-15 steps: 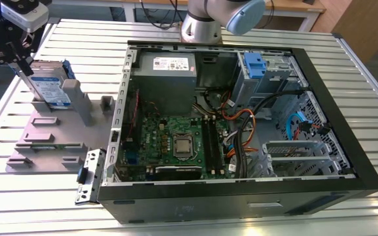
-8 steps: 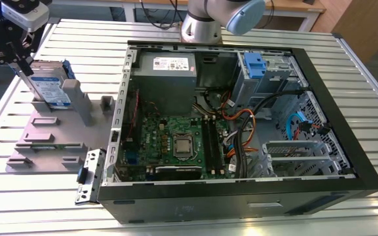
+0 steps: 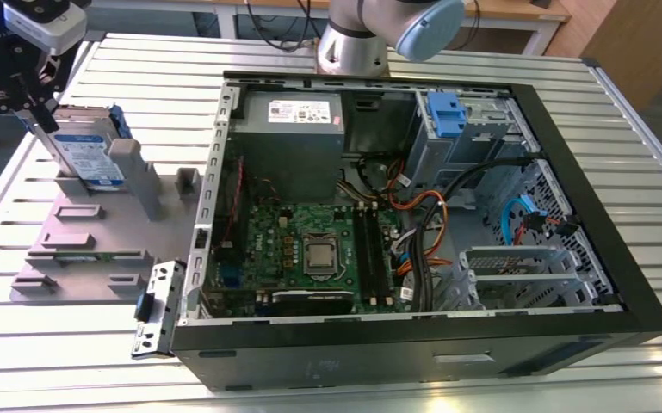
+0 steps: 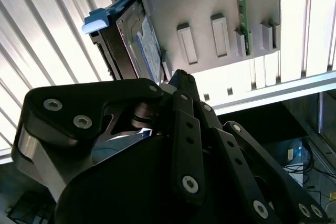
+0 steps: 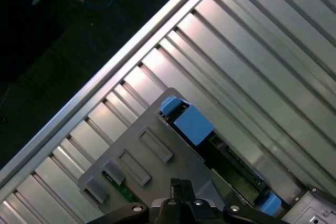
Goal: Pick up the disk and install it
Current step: 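Pick up the disk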
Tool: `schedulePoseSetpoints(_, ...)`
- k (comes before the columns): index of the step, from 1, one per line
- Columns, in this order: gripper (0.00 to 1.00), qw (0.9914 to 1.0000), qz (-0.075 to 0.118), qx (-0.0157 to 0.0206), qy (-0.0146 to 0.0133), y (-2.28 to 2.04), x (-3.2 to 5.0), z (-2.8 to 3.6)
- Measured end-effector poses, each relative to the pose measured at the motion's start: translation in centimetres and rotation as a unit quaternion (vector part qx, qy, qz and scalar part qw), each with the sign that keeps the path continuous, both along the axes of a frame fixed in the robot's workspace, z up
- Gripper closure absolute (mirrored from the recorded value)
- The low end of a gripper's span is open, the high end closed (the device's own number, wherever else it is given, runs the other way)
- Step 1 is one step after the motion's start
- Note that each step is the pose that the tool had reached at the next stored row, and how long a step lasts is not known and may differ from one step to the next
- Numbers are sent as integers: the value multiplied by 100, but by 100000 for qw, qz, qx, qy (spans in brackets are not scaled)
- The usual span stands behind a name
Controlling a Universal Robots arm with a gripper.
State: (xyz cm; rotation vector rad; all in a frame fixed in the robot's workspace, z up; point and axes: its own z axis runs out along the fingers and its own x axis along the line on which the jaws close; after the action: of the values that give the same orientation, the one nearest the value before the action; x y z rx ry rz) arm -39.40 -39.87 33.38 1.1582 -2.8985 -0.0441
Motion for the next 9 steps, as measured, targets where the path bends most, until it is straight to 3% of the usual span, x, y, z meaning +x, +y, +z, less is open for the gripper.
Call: schedulePoseSetpoints(9,89,99996,895,0,2,0,0,0)
